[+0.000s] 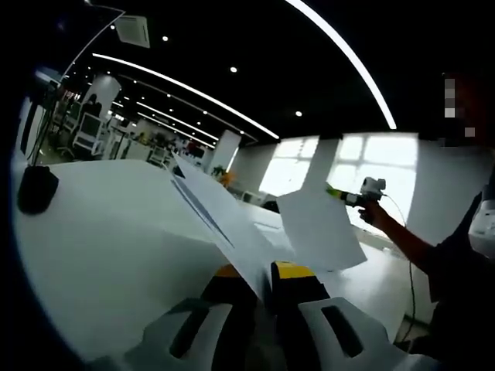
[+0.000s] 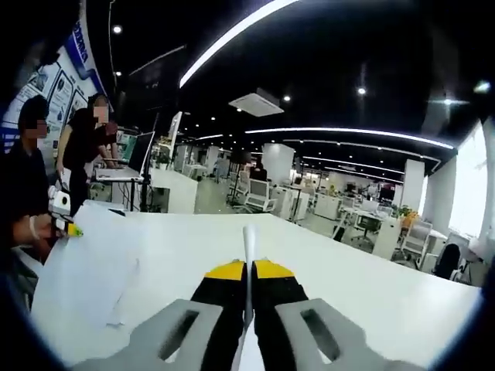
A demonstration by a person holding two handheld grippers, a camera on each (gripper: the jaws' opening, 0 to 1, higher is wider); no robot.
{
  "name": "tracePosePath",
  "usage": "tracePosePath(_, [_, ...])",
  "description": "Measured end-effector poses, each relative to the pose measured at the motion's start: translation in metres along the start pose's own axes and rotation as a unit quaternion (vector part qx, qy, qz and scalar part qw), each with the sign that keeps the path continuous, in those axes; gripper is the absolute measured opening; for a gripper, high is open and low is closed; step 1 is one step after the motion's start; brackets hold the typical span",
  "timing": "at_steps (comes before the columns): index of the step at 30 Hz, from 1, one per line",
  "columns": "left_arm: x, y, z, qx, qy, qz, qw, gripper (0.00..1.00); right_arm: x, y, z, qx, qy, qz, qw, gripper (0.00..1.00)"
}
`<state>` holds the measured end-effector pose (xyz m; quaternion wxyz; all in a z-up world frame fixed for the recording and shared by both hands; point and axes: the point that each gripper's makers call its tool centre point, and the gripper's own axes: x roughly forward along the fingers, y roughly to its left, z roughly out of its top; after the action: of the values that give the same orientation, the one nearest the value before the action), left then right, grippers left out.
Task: Organize the stack of printing papers by aligning and flattening the scattered papers on the table
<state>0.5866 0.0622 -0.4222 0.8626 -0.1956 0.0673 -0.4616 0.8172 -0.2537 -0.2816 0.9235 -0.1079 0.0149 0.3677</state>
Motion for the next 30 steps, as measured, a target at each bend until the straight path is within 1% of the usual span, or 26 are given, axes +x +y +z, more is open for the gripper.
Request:
tracePosePath(8, [-0.002,0.002,0.001,0.0,-0.002,0.006,1.0,0.12,-0.009,0.016,0.024,-0.017,-0.016,0.011,0.9997,0.0])
tracePosePath(12, [-0.001,0.004,0.001,0.0,-0.002,0.005,1.0,0.12,-0.012,0.024,0.032,-0.021,-0.019,0.015,0.9995,0.0])
tracePosePath(15, [-0.001,0.005,0.002,-0.001,-0.002,0.005,1.0,0.12,-0.015,0.033,0.04,-0.023,-0.024,0.022,0.9992,0.0])
tracePosePath(20, [0.002,0.007,0.001,-0.001,-0.001,0.005,1.0,0.12,-0.021,0.051,0.057,-0.04,-0.032,0.034,0.9981,0.0])
tracePosePath(25, [0.002,0.008,0.001,-0.001,-0.001,0.005,1.0,0.12,-0.023,0.059,0.063,-0.047,-0.034,0.039,0.9975,0.0])
tracePosePath(30, [0.003,0.008,0.001,-0.001,-0.002,0.005,1.0,0.12,-0.028,0.066,0.072,-0.043,-0.039,0.046,0.9973,0.0])
